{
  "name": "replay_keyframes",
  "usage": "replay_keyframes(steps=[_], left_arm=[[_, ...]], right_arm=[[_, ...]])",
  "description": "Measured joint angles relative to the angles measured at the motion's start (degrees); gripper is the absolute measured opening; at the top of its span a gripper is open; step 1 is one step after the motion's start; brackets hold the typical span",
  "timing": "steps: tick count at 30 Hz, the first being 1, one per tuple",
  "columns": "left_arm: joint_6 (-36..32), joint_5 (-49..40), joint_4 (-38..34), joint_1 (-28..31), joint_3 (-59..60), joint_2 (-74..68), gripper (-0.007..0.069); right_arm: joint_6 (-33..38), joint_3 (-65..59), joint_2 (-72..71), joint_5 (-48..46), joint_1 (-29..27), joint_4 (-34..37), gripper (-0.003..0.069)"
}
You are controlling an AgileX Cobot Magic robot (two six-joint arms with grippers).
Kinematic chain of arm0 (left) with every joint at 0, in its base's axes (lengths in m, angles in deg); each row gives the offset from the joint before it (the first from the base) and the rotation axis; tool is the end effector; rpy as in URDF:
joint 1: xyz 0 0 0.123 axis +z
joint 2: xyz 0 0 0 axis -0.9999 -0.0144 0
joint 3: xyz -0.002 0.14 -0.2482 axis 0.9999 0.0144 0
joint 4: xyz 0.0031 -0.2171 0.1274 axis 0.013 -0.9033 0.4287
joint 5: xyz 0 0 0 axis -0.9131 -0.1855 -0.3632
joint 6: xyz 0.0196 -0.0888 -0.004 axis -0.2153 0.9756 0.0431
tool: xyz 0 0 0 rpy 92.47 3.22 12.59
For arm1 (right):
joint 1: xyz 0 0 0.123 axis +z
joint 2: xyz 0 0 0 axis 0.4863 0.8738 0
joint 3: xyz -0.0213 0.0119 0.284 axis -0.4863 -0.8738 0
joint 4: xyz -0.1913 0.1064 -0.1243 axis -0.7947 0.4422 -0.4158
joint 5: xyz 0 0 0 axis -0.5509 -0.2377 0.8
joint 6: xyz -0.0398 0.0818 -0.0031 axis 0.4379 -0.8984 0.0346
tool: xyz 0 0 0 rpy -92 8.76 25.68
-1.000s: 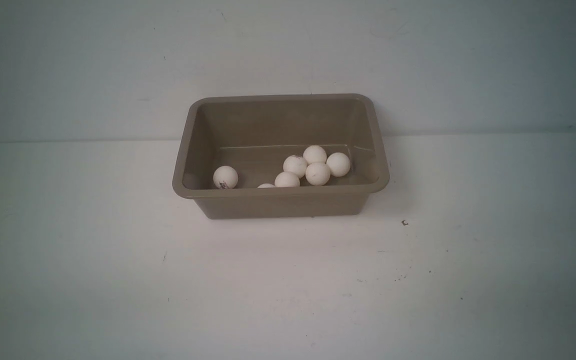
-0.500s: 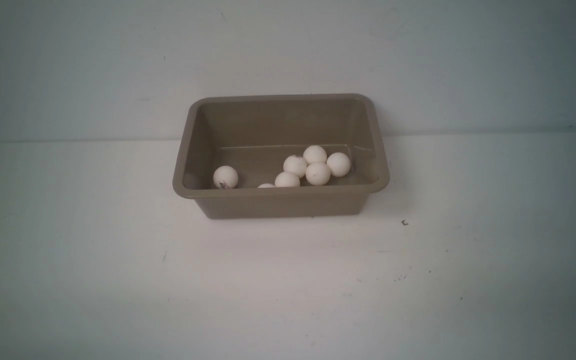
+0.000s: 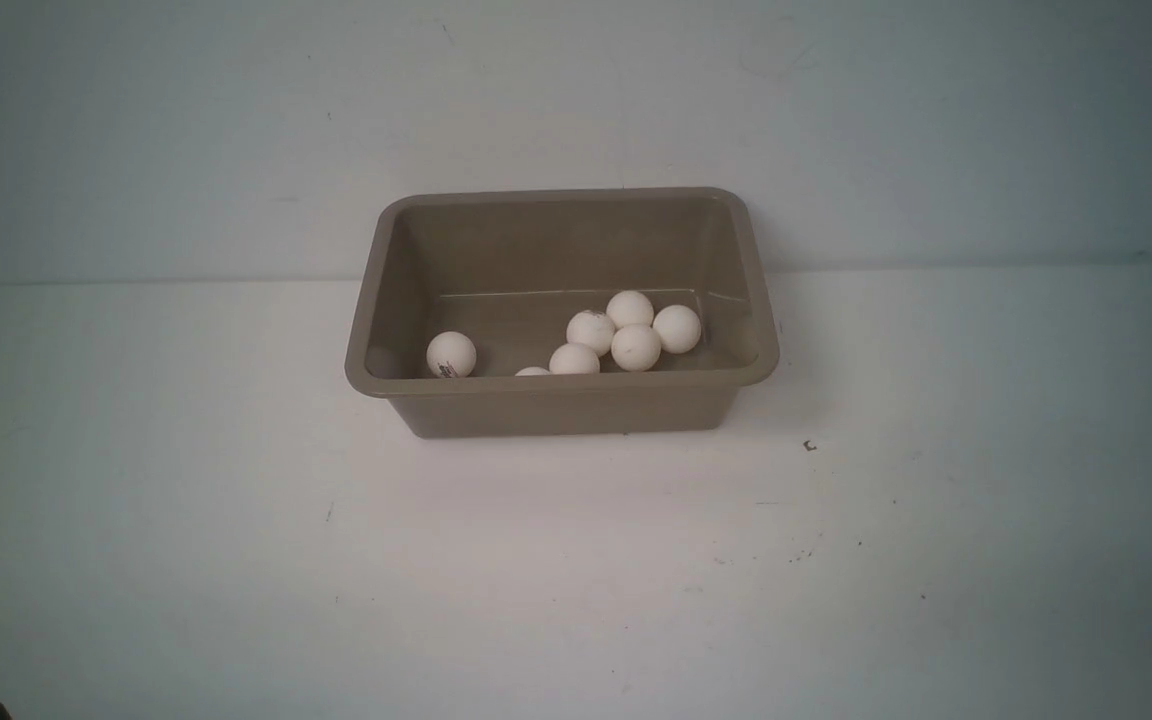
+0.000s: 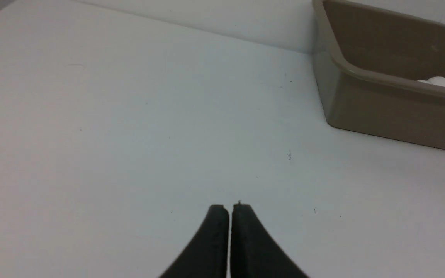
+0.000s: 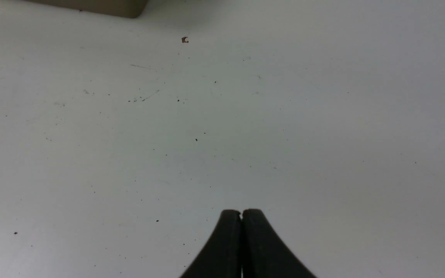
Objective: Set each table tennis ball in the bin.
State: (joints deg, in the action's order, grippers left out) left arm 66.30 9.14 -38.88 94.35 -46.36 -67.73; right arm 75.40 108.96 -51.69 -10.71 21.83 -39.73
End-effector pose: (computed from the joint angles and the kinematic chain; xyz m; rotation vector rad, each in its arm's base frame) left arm 0.0534 -0.0038 0.1727 -0.2619 1.8392 -0.2066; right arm 0.0752 0.0171 0.2642 -0.3136 2.2796 0.1397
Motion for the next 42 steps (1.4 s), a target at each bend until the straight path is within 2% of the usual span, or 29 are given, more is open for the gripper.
replay_keyframes(steps=[14,18,22,34,38,42], left_arm=[[0.0,0.0,-0.6,0.0,0.0,0.0,-0.0004],[0.0,0.0,-0.6,0.0,0.0,0.0,-0.0004],[0.0,0.0,-0.6,0.0,0.0,0.0,-0.0004],[0.0,0.0,-0.7,0.0,0.0,0.0,-0.0004],[0.0,0.0,-0.7,0.0,0.0,0.0,-0.0004],[0.0,0.0,-0.7,0.0,0.0,0.0,-0.0004]], right_arm=[[1.7,0.0,0.0,0.8,0.0,-1.1,-0.0016],[4.6,0.0,0.0,7.4,-0.2,-0.9,-0.0016],[4.5,-1.2,-1.3,15.9,-1.3,-0.4,-0.0016],[-7.7,-26.6,-18.8,44.3,-0.4,1.4,-0.0016],[-6.9,-27.4,-19.8,46.5,0.5,1.5,-0.0016],[-4.8,-27.4,-20.3,43.8,0.7,0.8,-0.0016]])
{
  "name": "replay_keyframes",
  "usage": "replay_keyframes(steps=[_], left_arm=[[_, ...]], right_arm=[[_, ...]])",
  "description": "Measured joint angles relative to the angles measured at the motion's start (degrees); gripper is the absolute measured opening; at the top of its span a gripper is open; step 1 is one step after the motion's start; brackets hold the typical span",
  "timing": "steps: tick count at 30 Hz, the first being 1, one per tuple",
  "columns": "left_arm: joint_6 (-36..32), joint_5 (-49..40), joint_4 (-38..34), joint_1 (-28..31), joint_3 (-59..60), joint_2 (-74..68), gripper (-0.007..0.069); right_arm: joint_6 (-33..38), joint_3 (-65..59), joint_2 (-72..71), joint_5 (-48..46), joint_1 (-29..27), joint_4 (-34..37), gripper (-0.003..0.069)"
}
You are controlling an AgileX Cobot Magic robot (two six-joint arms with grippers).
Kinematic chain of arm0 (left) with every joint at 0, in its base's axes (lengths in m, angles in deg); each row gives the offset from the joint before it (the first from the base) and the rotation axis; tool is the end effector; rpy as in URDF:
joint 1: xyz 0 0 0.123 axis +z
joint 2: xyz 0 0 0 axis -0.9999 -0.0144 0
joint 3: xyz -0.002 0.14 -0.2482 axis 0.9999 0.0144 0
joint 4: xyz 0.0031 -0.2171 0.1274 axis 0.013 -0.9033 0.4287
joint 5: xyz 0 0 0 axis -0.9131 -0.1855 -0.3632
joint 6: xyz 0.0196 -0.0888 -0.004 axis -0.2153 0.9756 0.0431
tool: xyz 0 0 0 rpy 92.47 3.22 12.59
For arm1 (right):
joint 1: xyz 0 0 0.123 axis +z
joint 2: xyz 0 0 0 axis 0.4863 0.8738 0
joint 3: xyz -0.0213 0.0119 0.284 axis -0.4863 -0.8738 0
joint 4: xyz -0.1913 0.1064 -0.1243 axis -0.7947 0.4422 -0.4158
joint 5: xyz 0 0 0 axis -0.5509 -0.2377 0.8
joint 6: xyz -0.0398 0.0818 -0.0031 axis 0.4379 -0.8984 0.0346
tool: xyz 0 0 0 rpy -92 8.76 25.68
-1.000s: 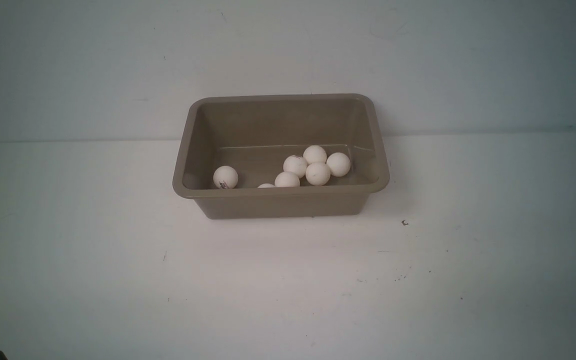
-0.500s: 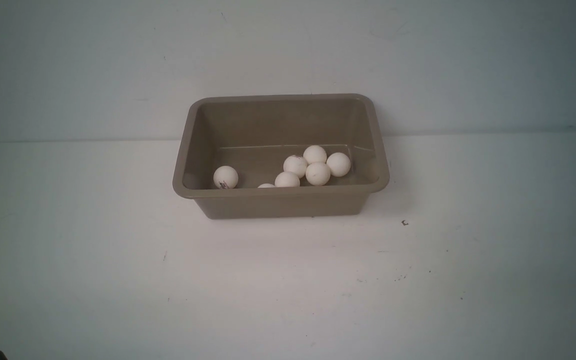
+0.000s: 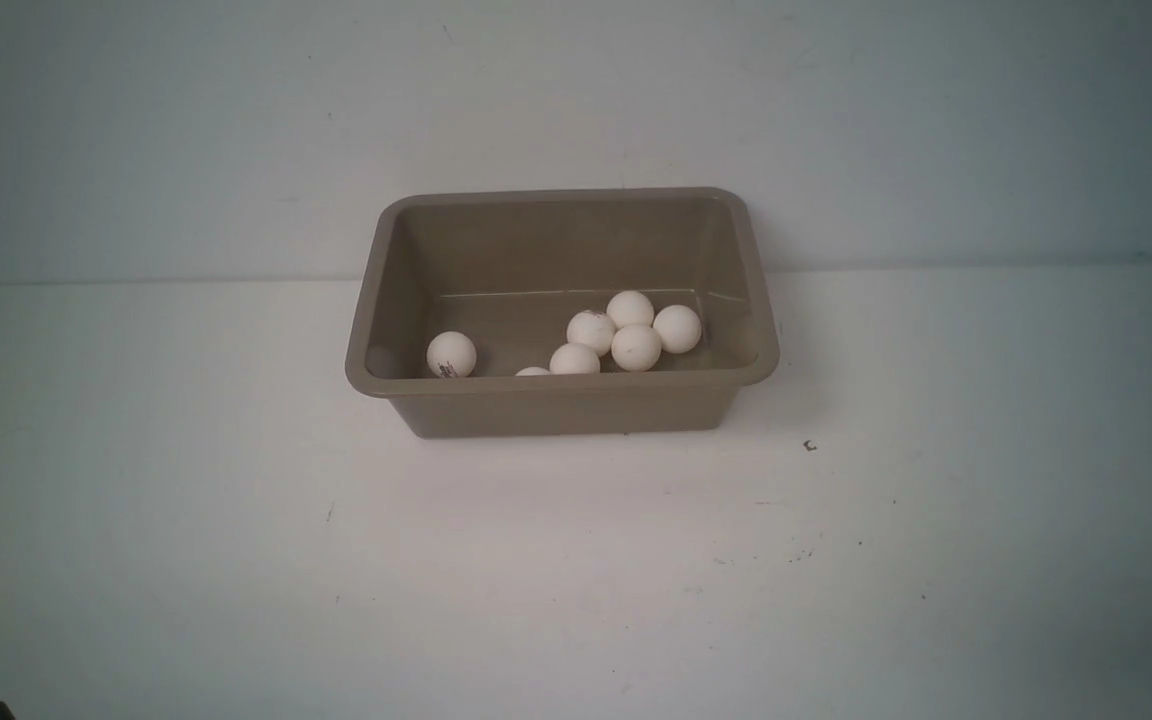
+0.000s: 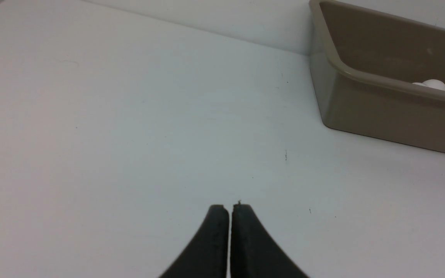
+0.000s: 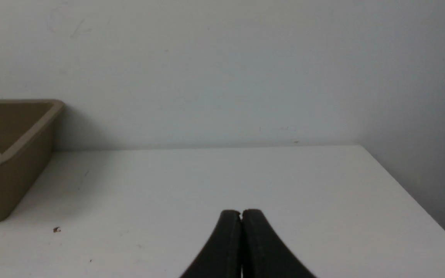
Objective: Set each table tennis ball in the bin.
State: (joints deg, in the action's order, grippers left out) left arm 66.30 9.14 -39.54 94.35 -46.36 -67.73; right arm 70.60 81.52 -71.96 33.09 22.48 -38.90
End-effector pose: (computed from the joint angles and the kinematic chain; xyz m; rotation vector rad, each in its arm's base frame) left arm 0.0534 -0.0041 0.1728 -0.2690 1.8376 -0.2179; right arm 0.0637 -0.0028 0.1872 0.0252 1.7255 -0.0741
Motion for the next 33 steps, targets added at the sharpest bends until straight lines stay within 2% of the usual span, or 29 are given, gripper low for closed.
replay_keyframes(steps=[10,33], left_arm=[[0.0,0.0,0.0,0.0,0.0,0.0,-0.0004],[0.0,0.0,0.0,0.0,0.0,0.0,-0.0004]], right_arm=[[0.1,0.0,-5.8,-13.9,0.0,-0.6,-0.0016],[-0.1,0.2,-6.0,-15.0,0.0,-0.6,-0.0016]])
